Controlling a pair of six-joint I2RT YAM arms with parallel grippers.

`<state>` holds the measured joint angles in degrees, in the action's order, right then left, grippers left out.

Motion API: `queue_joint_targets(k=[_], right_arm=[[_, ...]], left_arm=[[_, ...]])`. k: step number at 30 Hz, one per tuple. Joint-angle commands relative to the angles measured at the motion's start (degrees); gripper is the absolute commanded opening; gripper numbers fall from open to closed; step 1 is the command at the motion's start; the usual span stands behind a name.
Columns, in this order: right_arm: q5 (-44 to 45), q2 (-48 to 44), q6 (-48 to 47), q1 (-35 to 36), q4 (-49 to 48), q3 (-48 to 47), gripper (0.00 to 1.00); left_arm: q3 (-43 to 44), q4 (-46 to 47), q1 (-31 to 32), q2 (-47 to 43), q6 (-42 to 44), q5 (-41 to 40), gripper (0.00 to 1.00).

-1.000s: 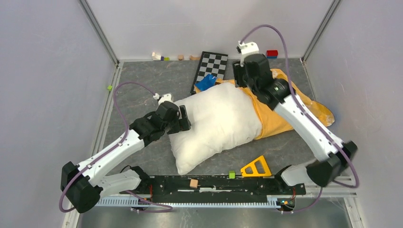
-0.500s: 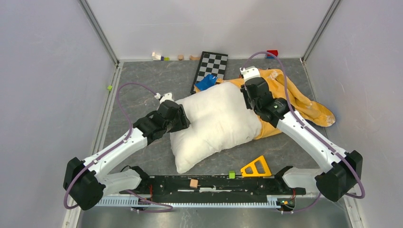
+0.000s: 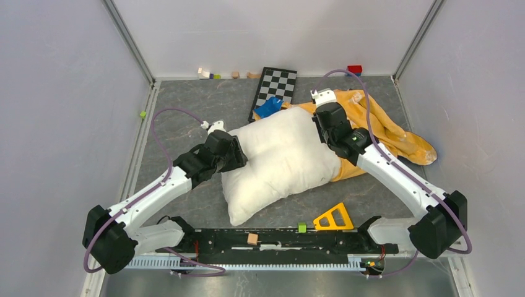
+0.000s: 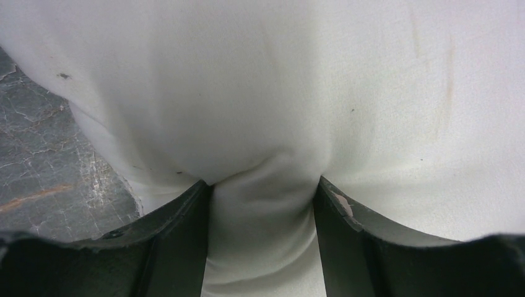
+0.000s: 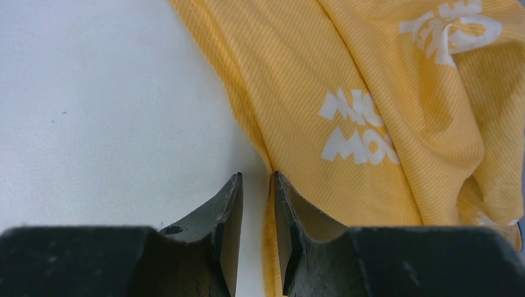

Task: Put the pillow into the pillowcase

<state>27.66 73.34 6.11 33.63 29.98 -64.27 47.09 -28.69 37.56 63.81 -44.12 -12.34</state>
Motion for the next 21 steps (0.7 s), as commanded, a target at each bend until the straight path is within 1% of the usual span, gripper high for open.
queue_joint_targets(k=[1, 7, 9, 10, 12, 13, 14, 16, 19, 20, 21], right_arm=[[2.67, 0.45, 0.18, -0.06, -2.11, 0.90, 0.30], [5.25, 0.58, 0.29, -0.48, -1.87, 2.03, 0.29], [5.93, 0.59, 0.24, -0.82, -1.85, 2.28, 0.27], [6.25, 0.51, 0.13, -0.92, -1.94, 2.39, 0.24], [6.14, 0.95, 0.20, -1.11, -1.74, 1.62, 0.13], [5.47, 1.45, 0.31, -1.11, -1.04, 0.32, 0.02], [3.66, 2.28, 0.39, -0.82, 0.16, -2.13, 0.00], [0.69, 3.74, 0.83, 2.36, 1.32, -7.86, 0.00], [1.87, 8.47, 2.06, 15.42, 3.75, -19.20, 0.00], [0.88, 10.48, 2.59, 19.39, 4.56, -22.54, 0.00], [-0.43, 12.46, 3.06, 21.60, 4.81, -25.54, 0.00]], left_arm=[[-1.64, -0.84, -0.45, 0.67, -1.30, 0.12, 0.63], [-1.85, -0.84, -0.64, 0.53, -1.32, 0.21, 0.63], [-1.99, -0.84, -0.71, 0.54, -1.32, 0.14, 0.63], [-2.01, -0.84, -0.73, 0.55, -1.32, 0.15, 0.63], [-2.22, -0.44, -0.82, 0.79, -1.28, 0.27, 0.61], [-2.35, 0.03, -0.81, 1.04, -1.23, 0.52, 0.59], [-2.18, 0.71, -0.75, 1.61, -1.23, 1.28, 0.55], [-1.40, 2.93, -0.49, 3.12, -1.47, 3.28, 0.37], [3.62, 4.16, 1.65, 7.07, -2.06, 3.29, 0.16], [6.38, 4.16, 2.92, 8.54, -2.09, 2.75, 0.11], [8.54, 4.17, 3.63, 9.74, -2.11, 2.05, 0.07]])
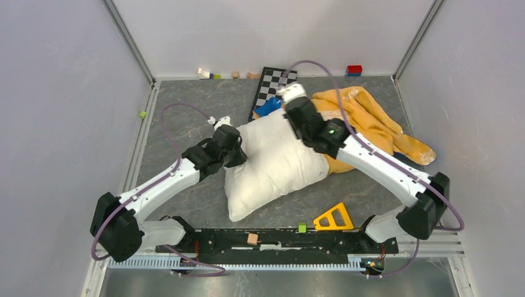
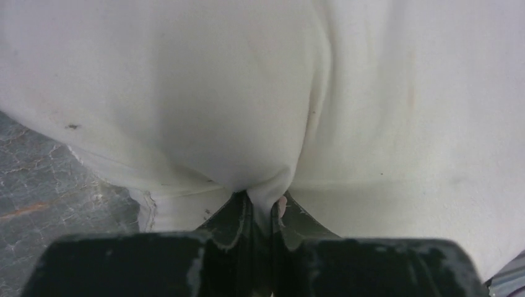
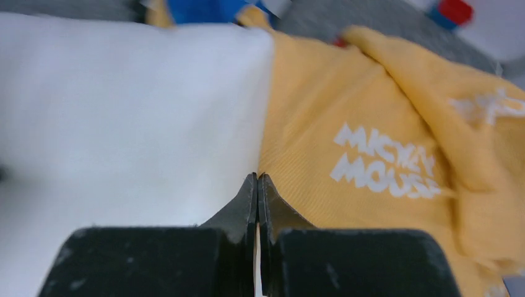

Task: Put the pillow into the pillowcase

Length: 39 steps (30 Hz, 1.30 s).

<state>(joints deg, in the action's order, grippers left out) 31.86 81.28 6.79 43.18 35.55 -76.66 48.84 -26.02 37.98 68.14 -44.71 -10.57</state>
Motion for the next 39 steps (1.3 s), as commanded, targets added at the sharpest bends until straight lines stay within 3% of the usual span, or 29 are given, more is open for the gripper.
queue_joint_targets(k=[1, 5, 11, 12, 16, 18, 27, 30, 39], right_arm=[[-6.63, 5.64, 2.73, 13.50, -1.18, -14.38, 0.00], [-6.19, 5.64, 4.02, 12.88, -3.63, -11.58, 0.00], [-8.99, 3.07, 4.08, 5.11, -3.98, -8.01, 0.00], [-8.03, 2.45, 3.94, 5.12, -3.30, -7.89, 0.05], [-3.56, -4.02, 4.85, 5.14, -1.35, -2.92, 0.45], [1.15, -8.61, 6.70, 5.16, -0.18, 2.60, 0.53], [7.02, -27.31, 17.13, 5.05, 3.32, 23.78, 0.44], [6.75, -29.37, 18.16, 5.07, 3.14, 29.05, 0.53], [13.73, -27.69, 17.90, 4.10, -1.79, 38.75, 0.61]], left_arm=[[9.15, 1.50, 4.05, 6.09, -1.60, -0.27, 0.04], [13.84, 1.18, 4.48, 6.26, -2.36, -2.86, 0.03], [12.67, 1.67, 4.49, 5.05, -5.29, -5.69, 0.03], [12.29, 1.72, 4.40, 5.15, -5.68, -6.02, 0.02], [11.12, 1.84, 3.16, 5.89, -7.12, -5.89, 0.02], [11.02, 1.86, 2.49, 6.13, -7.23, -5.37, 0.03], [10.59, 2.00, 2.24, 6.59, -7.32, -4.69, 0.02], [10.57, 1.85, 2.21, 6.84, -7.15, -4.47, 0.02], [10.84, 0.41, 2.11, 6.66, -6.27, -5.26, 0.02]])
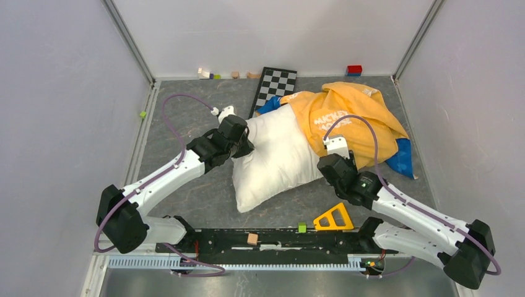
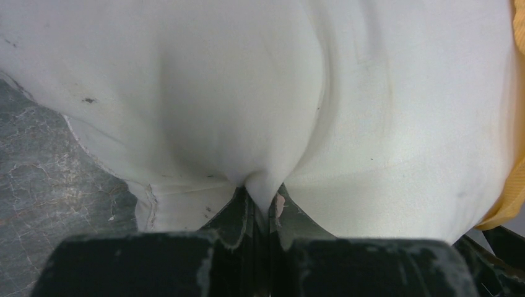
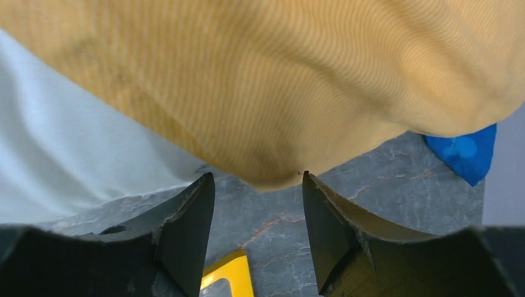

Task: Put the pillow into the pillowcase

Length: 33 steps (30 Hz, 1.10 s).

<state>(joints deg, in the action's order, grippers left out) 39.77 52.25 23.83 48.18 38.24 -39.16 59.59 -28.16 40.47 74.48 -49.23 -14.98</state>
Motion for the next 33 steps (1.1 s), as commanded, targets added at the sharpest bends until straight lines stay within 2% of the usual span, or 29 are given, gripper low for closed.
queue_joint_targets(k=[1, 4, 7, 11, 13, 15, 18, 21, 23, 25, 28, 30, 33], right_arm=[[6.57, 2.13, 0.49, -1.43, -5.17, 1.45, 0.60], [10.67, 3.92, 0.74, -2.19, -4.85, 0.51, 0.58], [13.65, 4.34, -0.09, -2.95, -5.09, -0.07, 0.47], [16.34, 5.45, 0.37, -2.94, 0.71, -7.52, 0.14], [14.74, 5.69, -0.79, -1.54, 3.05, -14.09, 0.02], [14.35, 6.80, -1.91, 3.54, 4.13, -21.67, 0.00], [10.75, 13.19, -5.24, 10.64, 5.49, -34.29, 0.00], [1.26, 18.41, -10.14, 12.25, 0.64, -40.89, 0.00], [-0.29, 20.49, -11.99, 11.75, -1.53, -42.95, 0.00], [-2.48, 22.69, -12.92, 8.05, -0.96, -46.61, 0.00], [-11.88, 25.24, -14.52, -1.44, -3.22, -48.48, 0.00], [-14.83, 28.46, -15.31, -5.49, -3.27, -49.38, 0.00], [-19.25, 32.88, -15.56, -10.01, -5.29, -48.06, 0.00]], left_arm=[[0.08, 2.37, -0.44, 0.19, -1.61, -0.99, 0.02], [-0.09, 1.82, -0.61, -0.33, -1.32, -1.43, 0.02], [-0.52, 1.64, -0.91, -0.67, -0.91, -1.87, 0.02], [-0.53, 1.18, -0.91, -0.49, 0.59, -2.74, 0.02], [-0.68, 1.18, -0.92, -0.45, 1.42, -3.16, 0.02], [-0.62, 1.25, -0.78, -0.22, 1.77, -3.62, 0.02], [0.09, 1.86, -0.21, 0.20, 1.94, -4.15, 0.02], [3.67, 1.87, 2.49, 0.54, 2.46, -5.47, 0.03], [7.18, 1.08, 4.74, 0.19, 2.95, -5.80, 0.02], [11.20, -0.69, 6.36, -0.43, 3.44, -5.44, 0.02], [14.81, -3.17, 6.82, -0.95, 4.09, -2.54, 0.05], [16.33, -4.82, 6.80, -1.05, 4.37, -0.20, 0.13], [17.82, -6.72, 6.73, -1.23, 5.99, 4.89, 0.34]])
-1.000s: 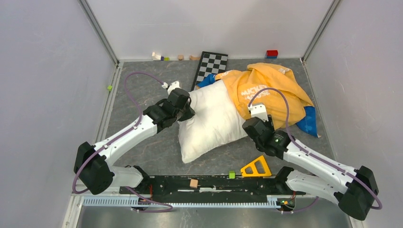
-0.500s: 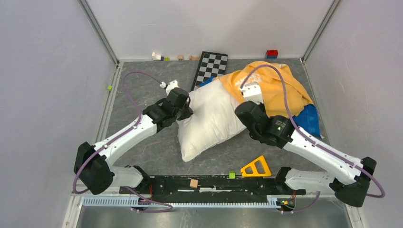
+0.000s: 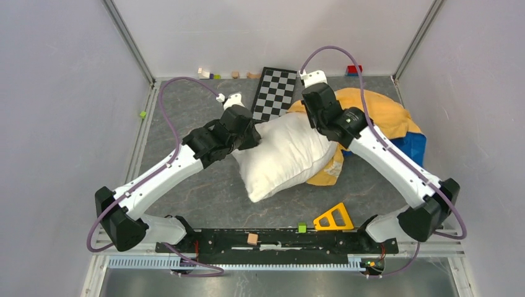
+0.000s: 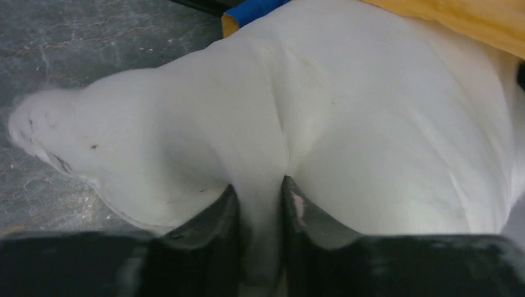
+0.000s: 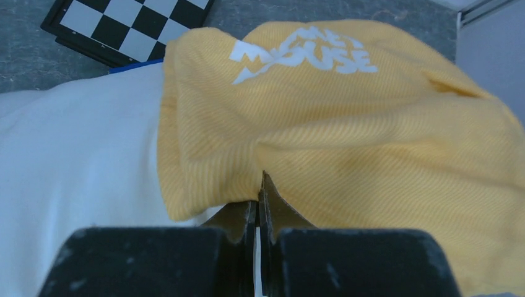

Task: Put the pillow into the pillowcase

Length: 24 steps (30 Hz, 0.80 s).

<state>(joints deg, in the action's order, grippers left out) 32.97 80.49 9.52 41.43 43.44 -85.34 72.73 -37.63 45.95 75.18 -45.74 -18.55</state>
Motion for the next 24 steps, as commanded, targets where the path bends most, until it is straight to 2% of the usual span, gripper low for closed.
queue_joint_targets(k=[1, 3, 5, 7, 12, 15, 19, 21, 23, 24], right_arm=[[-13.06, 6.01, -1.25, -4.51, -11.30, -1.33, 0.00], [-14.91, 8.85, -1.19, -6.81, -12.32, -1.21, 0.00], [-16.73, 11.75, -1.05, -8.66, -12.83, -2.24, 0.00], [-18.14, 14.54, -1.08, -9.80, -12.73, -4.07, 0.00], [-19.43, 19.92, -1.17, -11.19, -11.99, -8.34, 0.00], [-19.85, 21.35, -1.17, -11.67, -11.71, -9.86, 0.00], [-20.33, 21.47, -0.79, -11.70, -11.71, -11.73, 0.00], [-20.39, 21.64, -0.44, -11.67, -10.81, -13.33, 0.00], [-20.89, 21.14, 0.05, -11.44, -9.78, -14.65, 0.00], [-20.78, 20.60, 0.23, -11.14, -9.35, -15.00, 0.00]], left_arm=[[5.32, 1.99, 1.27, -2.16, 3.55, 9.78, 0.43], [6.87, -0.28, 1.27, -2.98, 5.96, 11.22, 0.72], [8.86, -3.39, 1.24, -4.12, 8.81, 11.39, 0.89], [10.71, -6.46, 1.30, -5.39, 11.43, 11.05, 0.99], [12.56, -12.84, 3.42, -6.36, 17.13, 13.62, 1.00], [10.62, -15.32, 7.08, -5.39, 18.46, 10.30, 1.00], [8.17, -13.01, 8.76, -3.04, 18.87, 9.97, 1.00], [7.96, -11.50, 8.78, -1.26, 18.48, 6.66, 1.00], [8.31, -10.59, 7.48, 1.66, 17.27, 3.58, 0.90], [8.12, -9.59, 6.11, 3.03, 16.21, 4.51, 0.78]])
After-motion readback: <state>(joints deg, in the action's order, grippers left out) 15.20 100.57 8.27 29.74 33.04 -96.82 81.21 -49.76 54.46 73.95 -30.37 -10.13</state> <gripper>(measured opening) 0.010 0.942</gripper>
